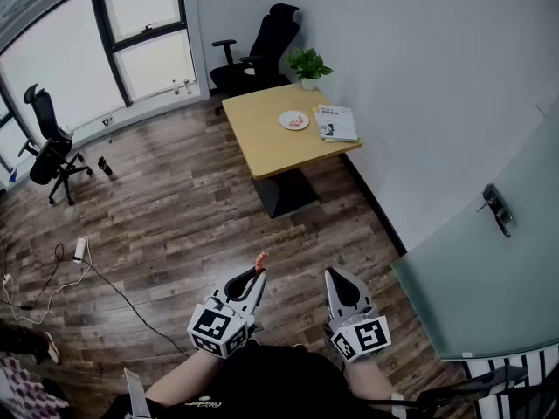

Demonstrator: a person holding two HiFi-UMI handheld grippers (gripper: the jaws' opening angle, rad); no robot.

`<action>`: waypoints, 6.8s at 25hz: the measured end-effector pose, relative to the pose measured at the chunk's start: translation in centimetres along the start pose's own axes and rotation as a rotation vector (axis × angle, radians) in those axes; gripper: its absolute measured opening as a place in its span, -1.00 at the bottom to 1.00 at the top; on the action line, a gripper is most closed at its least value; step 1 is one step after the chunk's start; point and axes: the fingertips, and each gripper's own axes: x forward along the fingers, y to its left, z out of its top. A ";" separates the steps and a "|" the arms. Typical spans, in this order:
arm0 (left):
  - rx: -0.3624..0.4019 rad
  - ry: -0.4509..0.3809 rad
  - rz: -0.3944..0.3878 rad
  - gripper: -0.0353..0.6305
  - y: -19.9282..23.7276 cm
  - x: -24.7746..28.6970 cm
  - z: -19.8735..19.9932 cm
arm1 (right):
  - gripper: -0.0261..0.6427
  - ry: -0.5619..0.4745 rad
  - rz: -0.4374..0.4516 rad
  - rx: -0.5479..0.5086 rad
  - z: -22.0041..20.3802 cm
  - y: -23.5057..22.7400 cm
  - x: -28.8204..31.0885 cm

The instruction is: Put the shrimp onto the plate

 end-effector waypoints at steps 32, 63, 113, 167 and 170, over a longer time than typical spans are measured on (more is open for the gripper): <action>0.018 0.025 0.001 -0.78 -2.5 -5.4 1.7 | -0.91 0.019 0.027 0.069 0.1 4.7 -4.0; -0.039 -0.040 0.008 -0.78 15.5 4.5 5.0 | -0.91 0.093 0.071 -0.010 0.0 2.4 16.2; 0.023 -0.037 -0.056 -0.78 31.3 25.9 9.7 | -0.91 0.016 0.076 0.013 1.3 -11.0 39.4; -0.126 0.174 0.020 -0.78 43.6 47.2 6.6 | -0.91 0.249 0.135 0.119 -4.8 -26.8 58.4; -0.125 0.184 0.013 -0.78 43.8 47.8 6.1 | -0.91 0.260 0.131 0.133 -5.7 -27.1 58.9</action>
